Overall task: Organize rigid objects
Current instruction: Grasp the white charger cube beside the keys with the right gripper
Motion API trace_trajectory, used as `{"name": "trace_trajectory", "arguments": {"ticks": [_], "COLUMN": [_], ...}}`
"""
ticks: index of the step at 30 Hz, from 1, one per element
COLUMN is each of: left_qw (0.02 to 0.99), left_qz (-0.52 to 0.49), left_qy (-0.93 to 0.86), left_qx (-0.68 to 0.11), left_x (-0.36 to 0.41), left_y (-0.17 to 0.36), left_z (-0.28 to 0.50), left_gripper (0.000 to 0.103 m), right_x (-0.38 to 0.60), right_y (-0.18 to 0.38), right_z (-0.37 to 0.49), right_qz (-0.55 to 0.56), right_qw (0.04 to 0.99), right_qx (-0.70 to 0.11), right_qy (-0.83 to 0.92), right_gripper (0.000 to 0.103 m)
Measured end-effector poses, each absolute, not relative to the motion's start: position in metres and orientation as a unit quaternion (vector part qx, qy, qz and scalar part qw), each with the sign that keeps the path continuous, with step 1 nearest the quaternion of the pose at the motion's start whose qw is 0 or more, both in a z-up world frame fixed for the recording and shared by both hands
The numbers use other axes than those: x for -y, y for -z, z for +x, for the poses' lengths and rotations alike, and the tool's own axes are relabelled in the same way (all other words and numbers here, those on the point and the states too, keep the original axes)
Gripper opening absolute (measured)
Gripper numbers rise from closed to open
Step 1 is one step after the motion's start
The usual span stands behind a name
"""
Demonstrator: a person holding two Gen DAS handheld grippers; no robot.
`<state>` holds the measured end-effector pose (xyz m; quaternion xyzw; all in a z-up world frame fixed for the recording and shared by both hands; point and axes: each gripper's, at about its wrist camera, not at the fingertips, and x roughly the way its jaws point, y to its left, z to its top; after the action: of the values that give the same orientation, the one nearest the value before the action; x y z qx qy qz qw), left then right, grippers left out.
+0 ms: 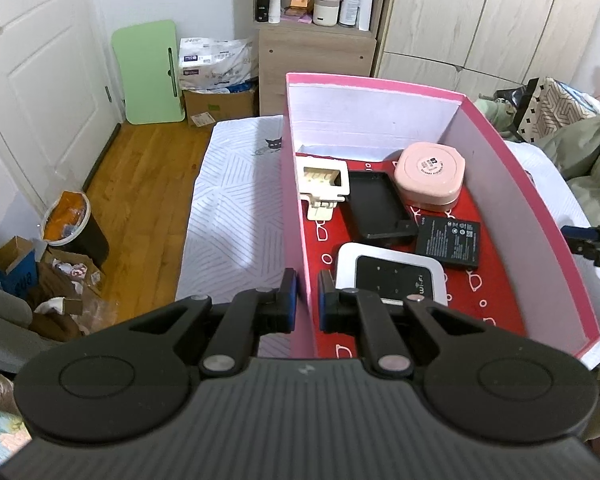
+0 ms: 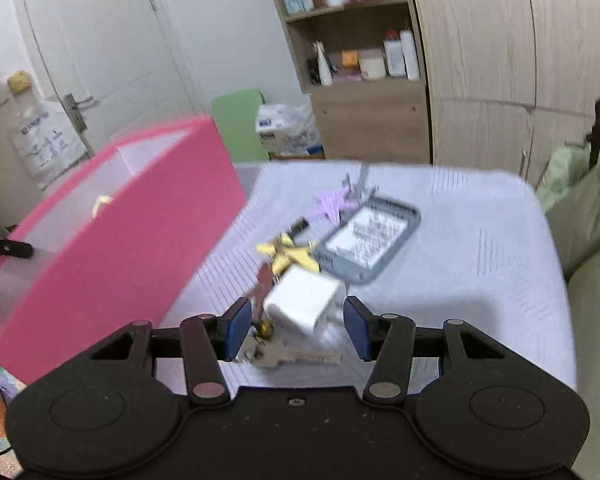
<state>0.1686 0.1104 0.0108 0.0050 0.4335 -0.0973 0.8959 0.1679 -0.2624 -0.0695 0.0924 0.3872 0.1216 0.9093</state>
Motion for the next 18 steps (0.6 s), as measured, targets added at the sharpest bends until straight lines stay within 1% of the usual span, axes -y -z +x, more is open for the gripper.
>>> {"name": "trace_trajectory", "arguments": {"ticks": [3, 5, 6, 14, 15, 17, 18], "left_qw": [0.896, 0.896, 0.897, 0.897, 0.897, 0.897, 0.897], "left_qz": [0.007, 0.009, 0.012, 0.017, 0.018, 0.017, 0.018], "left_qy": [0.097, 0.097, 0.097, 0.096, 0.095, 0.094, 0.094], "left_qx": [-0.434, -0.433, -0.432, -0.431, -0.431, -0.431, -0.431], "left_x": [-0.110, -0.111, -0.111, -0.109, -0.109, -0.109, -0.108], "left_y": [-0.011, -0.011, -0.011, -0.010, -0.010, -0.010, -0.009], "left_z": [0.169, 0.169, 0.169, 0.168, 0.168, 0.167, 0.167], "left_gripper": [0.009, 0.009, 0.009, 0.009, 0.009, 0.009, 0.009], "right_x": [0.257, 0.248, 0.246, 0.225, 0.223, 0.219, 0.216], "right_y": [0.077, 0.078, 0.079, 0.086, 0.087, 0.088, 0.088], "right_z": [0.170, 0.170, 0.171, 0.178, 0.178, 0.176, 0.173], "right_qz": [0.087, 0.068, 0.062, 0.001, -0.008, -0.025, -0.037], "right_qw": [0.909, 0.917, 0.920, 0.933, 0.933, 0.935, 0.935], "right_qx": [-0.385, -0.373, -0.369, -0.354, -0.353, -0.352, -0.350], "right_qy": [-0.131, -0.122, -0.119, -0.068, -0.063, -0.047, -0.044], "right_gripper": [0.057, 0.057, 0.059, 0.059, 0.058, 0.051, 0.051]}}
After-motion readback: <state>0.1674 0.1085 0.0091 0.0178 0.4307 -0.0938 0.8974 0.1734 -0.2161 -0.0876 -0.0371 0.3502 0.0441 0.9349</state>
